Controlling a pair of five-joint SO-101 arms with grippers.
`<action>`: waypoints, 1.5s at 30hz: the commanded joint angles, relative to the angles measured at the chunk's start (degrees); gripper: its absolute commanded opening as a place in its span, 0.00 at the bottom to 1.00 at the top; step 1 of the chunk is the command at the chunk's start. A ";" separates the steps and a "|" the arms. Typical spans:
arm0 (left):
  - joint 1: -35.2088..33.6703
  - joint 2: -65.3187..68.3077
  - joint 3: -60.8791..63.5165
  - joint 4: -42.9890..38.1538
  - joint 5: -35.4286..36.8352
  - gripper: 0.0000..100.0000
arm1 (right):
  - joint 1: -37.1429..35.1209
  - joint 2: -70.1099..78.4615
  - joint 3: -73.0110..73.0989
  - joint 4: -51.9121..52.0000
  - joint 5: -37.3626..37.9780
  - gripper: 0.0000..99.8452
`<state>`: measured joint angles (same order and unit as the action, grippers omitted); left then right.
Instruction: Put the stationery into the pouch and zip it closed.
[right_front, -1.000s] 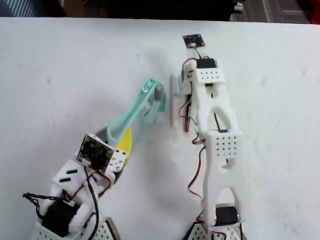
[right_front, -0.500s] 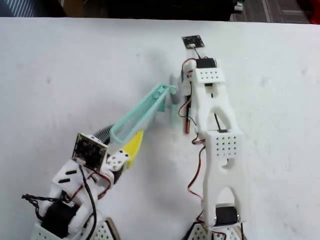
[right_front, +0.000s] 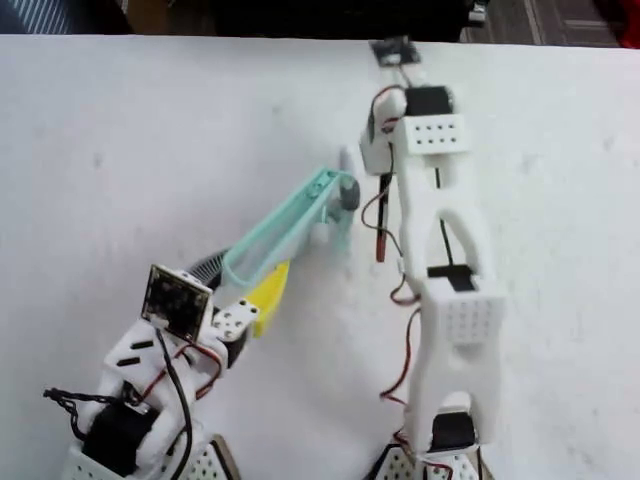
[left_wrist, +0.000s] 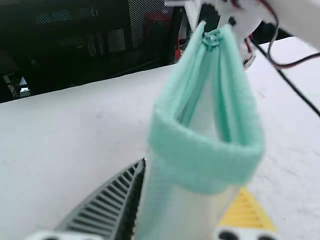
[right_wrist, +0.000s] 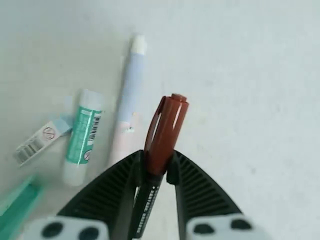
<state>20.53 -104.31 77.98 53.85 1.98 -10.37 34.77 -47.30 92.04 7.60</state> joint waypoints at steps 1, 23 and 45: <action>0.75 -0.40 -1.49 -1.93 0.62 0.21 | -0.66 -12.35 -1.14 3.38 -0.35 0.02; 8.92 -0.40 0.97 -0.35 -4.13 0.21 | -11.12 -71.78 19.60 2.42 0.09 0.02; 8.84 -0.40 1.23 -1.49 -4.22 0.20 | -14.64 -92.70 59.43 -35.74 -16.18 0.02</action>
<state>29.32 -104.75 79.30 53.85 -2.07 -22.24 -57.01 7.74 59.16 -7.52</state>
